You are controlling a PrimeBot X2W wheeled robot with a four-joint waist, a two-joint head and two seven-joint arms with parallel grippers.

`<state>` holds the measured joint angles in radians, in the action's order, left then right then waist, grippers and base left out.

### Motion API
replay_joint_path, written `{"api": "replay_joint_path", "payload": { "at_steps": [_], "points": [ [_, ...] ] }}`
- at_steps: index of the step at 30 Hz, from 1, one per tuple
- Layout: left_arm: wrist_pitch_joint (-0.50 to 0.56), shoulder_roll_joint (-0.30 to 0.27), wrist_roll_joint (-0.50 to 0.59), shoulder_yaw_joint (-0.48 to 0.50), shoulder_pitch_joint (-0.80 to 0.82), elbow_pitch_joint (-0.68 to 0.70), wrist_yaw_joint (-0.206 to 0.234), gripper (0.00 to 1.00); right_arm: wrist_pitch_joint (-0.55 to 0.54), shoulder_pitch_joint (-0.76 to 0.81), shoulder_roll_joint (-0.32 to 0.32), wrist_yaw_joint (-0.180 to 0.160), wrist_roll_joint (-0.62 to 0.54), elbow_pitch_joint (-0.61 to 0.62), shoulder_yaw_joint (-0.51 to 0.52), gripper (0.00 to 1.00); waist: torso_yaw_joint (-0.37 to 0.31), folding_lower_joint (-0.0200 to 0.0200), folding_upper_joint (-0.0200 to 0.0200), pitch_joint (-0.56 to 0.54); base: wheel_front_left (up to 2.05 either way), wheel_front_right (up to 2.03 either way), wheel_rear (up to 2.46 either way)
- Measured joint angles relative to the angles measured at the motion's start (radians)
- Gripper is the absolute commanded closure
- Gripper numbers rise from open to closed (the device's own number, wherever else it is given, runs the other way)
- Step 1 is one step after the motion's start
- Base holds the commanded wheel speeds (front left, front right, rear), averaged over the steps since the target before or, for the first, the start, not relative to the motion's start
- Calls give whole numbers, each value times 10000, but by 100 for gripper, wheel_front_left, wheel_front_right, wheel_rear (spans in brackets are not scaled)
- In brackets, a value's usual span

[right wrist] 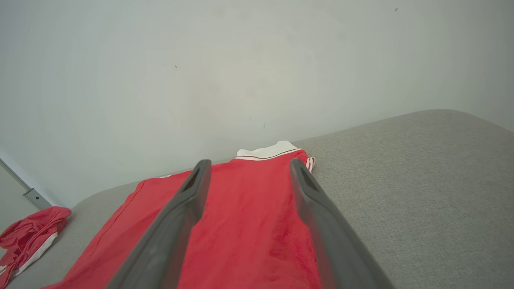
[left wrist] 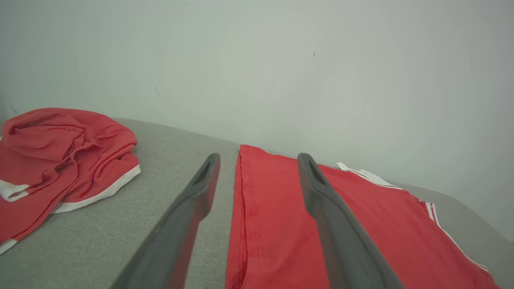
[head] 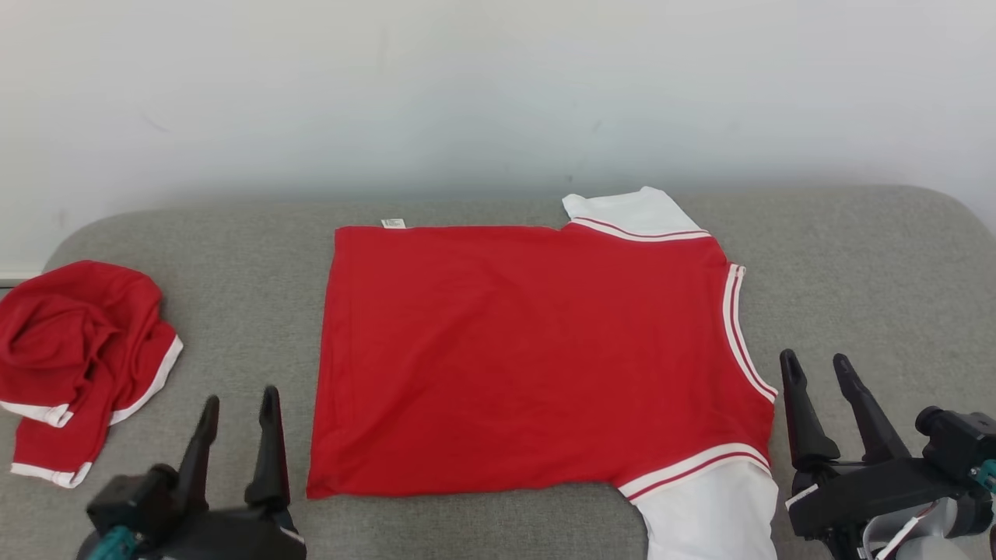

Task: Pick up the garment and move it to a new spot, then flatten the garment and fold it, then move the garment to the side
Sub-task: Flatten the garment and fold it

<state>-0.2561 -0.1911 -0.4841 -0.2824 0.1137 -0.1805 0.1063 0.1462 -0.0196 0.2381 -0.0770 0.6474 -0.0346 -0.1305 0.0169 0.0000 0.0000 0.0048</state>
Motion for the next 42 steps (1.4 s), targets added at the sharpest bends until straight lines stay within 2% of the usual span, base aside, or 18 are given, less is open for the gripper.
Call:
{"api": "replay_joint_path", "payload": {
  "at_steps": [8, 14, 39, 42],
  "points": [
    [2, -640, 788, -146, -779, -468, 79, 0, 299, 104, 40, -261, -539, -389, 67, 0, 194, -1, 0, -242, 0, 0, 0],
    [2, -763, 803, -8, -899, -554, 82, 0, 316, 151, 2, -326, -604, -623, 190, 0, 167, -1, 0, -236, 0, 0, 0],
    [213, -619, 936, -109, -885, -514, 125, 0, 403, 137, -221, -389, -886, -924, 186, 0, 58, 1, 0, -82, 0, 0, 0],
    [284, -460, 686, -104, -882, -322, 19, 0, 255, 137, -199, -391, -982, -892, 79, 0, 65, 1, 0, -74, 0, 0, 0]
  ]
}}
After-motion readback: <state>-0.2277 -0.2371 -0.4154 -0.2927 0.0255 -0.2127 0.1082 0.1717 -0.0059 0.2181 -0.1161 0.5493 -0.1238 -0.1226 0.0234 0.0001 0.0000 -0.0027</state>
